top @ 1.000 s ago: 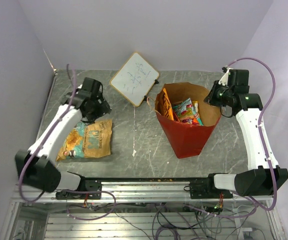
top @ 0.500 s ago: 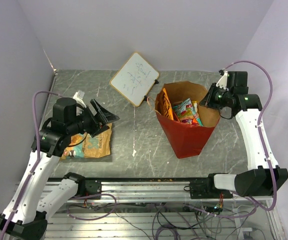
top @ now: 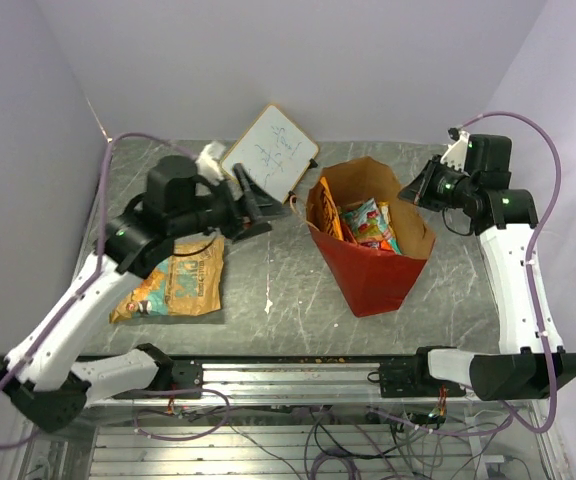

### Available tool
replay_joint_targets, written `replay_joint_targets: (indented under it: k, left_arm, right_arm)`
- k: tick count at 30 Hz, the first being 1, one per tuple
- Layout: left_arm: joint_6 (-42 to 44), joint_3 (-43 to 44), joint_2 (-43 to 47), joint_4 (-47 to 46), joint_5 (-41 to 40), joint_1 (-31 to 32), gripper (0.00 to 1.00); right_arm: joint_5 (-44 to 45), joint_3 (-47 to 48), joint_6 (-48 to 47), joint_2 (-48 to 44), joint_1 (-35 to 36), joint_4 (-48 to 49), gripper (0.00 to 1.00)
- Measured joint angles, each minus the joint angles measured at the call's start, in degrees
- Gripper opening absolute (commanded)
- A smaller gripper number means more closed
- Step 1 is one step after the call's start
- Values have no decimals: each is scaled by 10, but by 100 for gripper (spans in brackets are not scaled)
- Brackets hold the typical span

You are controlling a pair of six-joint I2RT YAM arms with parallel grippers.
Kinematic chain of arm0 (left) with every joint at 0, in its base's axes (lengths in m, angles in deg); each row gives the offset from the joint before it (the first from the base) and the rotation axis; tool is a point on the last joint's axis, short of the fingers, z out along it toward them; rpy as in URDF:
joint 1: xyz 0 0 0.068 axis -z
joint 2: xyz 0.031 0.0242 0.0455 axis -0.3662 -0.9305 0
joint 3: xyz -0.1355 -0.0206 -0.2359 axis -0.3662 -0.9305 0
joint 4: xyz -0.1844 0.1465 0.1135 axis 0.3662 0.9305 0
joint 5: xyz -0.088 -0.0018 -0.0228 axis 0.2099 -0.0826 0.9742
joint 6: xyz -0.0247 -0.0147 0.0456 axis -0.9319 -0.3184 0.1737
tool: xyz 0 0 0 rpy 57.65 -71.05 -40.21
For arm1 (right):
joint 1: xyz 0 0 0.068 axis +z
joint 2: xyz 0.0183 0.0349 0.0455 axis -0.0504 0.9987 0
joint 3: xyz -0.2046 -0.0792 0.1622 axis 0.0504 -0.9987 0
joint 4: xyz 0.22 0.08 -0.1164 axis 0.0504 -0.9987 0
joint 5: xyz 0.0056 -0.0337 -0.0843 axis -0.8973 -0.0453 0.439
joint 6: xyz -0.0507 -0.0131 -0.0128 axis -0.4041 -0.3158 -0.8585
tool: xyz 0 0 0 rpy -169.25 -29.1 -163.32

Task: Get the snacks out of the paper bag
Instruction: Take out the snack from the paper bag.

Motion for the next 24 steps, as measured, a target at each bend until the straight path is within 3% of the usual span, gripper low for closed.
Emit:
replay_joint_targets:
  k: [7, 12, 16, 24]
  left_arm:
    - [1, 85, -128, -37, -66, 121, 82]
    - [41, 212, -229, 14, -144, 170, 81]
    - [61, 296, -289, 81, -209, 184, 85]
    - [49, 287, -332, 141, -275, 184, 78]
  right_arm:
    - [-30, -2, 37, -17, 0, 17, 0]
    - [-55, -25, 66, -45, 0, 45, 0]
    - [-66, -38, 80, -57, 0, 59, 0]
    - [-67, -38, 79, -53, 0, 60, 0]
